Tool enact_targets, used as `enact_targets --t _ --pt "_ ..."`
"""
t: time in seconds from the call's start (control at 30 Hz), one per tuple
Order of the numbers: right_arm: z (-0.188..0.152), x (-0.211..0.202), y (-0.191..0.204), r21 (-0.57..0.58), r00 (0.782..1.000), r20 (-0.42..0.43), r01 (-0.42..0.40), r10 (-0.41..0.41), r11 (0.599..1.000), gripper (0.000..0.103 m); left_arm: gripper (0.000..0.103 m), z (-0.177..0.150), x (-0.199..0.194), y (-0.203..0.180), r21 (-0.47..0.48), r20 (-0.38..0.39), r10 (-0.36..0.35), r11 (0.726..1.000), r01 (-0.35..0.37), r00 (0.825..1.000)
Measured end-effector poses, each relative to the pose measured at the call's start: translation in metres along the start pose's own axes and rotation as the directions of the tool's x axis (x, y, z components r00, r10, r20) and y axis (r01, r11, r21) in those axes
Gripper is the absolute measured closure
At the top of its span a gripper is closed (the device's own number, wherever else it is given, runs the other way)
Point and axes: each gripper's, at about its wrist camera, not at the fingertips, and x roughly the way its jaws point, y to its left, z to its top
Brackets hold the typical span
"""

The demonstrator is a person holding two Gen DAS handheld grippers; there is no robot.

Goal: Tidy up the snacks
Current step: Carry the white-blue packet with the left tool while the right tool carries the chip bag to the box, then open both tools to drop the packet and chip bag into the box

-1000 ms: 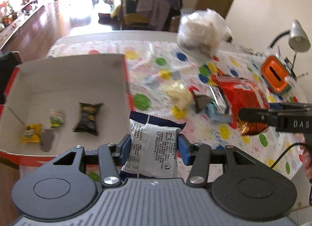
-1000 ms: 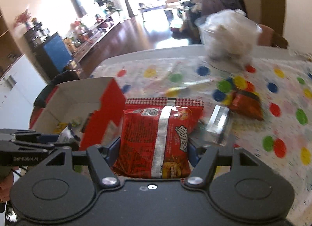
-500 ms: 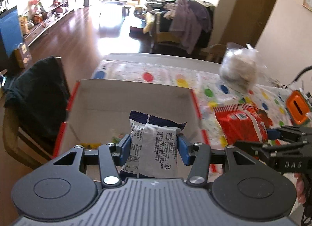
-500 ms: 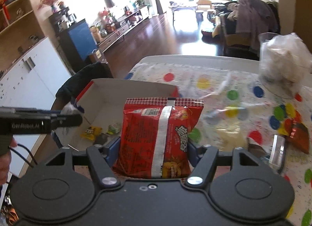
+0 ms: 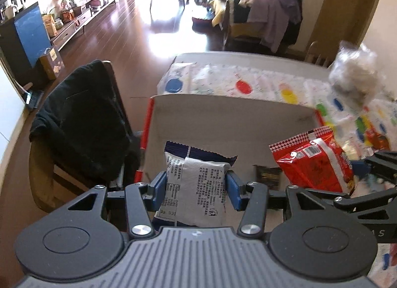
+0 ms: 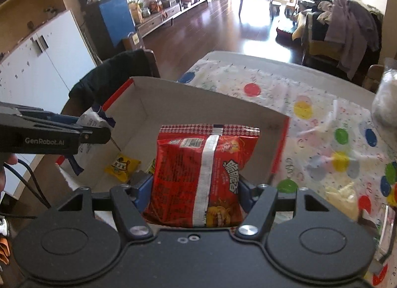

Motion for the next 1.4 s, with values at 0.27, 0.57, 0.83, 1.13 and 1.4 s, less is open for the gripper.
enact_targets --t 0.27,0.57,0.83,1.13,1.4 --pt "0.012 0.044 0.012 -0.044 0.994 -0.093 0.057 -0.061 0.997 0.036 0.053 0.007 0.034 0.0 0.067 -0.073 0.042 0.997 -0.037 0.996" --pt "0.011 0.073 0.018 -0.075 0.982 -0.177 0.052 -0.065 0.996 0.036 0.053 0.011 0.064 -0.009 0.157 -0.173 0.05 0.987 -0.023 0.984" --pt "0.009 0.082 0.017 -0.063 0.976 -0.208 0.052 -0.064 0.997 0.035 0.053 0.007 0.075 -0.015 0.221 -0.23 0.087 0.975 -0.035 0.969" --pt "0.009 0.073 0.022 -0.051 0.981 -0.186 0.049 -0.057 0.998 0.029 0.053 0.009 0.072 -0.02 0.232 -0.217 0.087 0.972 -0.035 0.972" --pt "0.014 0.053 0.016 -0.019 0.989 -0.135 0.049 -0.051 0.999 0.024 0.052 0.009 0.059 -0.014 0.191 -0.189 0.037 0.982 0.0 0.981"
